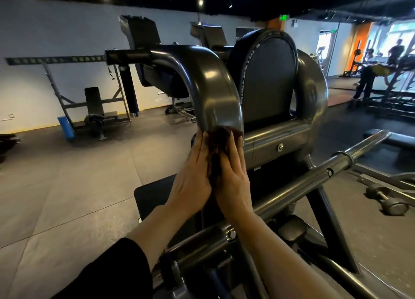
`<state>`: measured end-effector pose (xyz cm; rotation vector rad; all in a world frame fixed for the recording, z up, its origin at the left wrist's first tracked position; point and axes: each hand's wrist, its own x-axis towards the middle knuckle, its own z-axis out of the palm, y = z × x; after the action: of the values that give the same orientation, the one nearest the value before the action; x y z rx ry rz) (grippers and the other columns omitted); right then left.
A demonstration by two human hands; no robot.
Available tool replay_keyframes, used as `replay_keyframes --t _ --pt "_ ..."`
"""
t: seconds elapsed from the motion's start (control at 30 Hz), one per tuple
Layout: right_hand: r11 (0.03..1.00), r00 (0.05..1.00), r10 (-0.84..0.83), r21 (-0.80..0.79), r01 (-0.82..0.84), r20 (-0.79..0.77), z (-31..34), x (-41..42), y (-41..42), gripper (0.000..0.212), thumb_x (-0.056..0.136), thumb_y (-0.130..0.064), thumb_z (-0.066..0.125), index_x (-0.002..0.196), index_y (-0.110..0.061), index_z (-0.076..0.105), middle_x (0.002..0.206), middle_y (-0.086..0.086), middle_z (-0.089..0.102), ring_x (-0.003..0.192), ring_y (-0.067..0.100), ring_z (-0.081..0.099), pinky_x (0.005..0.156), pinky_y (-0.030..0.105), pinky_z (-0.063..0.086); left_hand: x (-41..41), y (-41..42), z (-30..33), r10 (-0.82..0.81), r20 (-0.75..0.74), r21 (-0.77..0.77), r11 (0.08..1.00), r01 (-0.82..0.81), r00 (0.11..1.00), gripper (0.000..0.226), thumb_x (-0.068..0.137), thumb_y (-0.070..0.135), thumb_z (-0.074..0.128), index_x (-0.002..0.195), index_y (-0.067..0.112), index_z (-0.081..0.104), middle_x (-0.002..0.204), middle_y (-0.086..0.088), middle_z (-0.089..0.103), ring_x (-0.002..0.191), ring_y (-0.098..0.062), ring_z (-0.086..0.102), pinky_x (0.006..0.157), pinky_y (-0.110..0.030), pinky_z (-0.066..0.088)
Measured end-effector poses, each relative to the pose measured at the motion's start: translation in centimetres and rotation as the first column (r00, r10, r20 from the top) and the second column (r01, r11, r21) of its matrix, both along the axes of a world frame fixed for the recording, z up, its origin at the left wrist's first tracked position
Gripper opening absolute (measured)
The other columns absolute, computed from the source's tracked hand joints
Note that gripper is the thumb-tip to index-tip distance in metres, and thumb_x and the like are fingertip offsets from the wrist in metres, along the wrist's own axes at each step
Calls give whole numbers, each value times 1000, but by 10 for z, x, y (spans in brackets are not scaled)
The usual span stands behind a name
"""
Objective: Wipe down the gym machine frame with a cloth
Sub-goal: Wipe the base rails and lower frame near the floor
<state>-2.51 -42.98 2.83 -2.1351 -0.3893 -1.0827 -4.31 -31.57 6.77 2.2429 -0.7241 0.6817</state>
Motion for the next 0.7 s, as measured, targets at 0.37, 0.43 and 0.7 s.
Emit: replay_keyframes --t 0.37,0.43,0.7 --pt "997 990 38 -74 -28 138 17 -1 12 58 94 -19 49 150 -19 33 162 6 17 150 28 8 119 39 15 9 4 5 96 53 148 984 -103 994 55 96 47 18 147 42 -3 156 11 3 143 -12 27 117 -45 29" --pt "991 984 25 -130 -2 175 28 14 2 57 93 -17 51 147 -15 37 161 9 17 150 31 8 119 37 10 6 8 13 98 44 153 983 -104 994 53 92 35 25 142 33 6 152 11 9 142 -7 14 121 -48 18" --pt "999 991 40 -1 -41 131 17 8 13 70 89 -13 63 151 -17 30 162 7 13 150 31 4 120 31 5 -1 9 26 42 132 80 995 -52 990 53 93 30 29 143 34 12 152 18 7 135 23 -3 117 -24 15"
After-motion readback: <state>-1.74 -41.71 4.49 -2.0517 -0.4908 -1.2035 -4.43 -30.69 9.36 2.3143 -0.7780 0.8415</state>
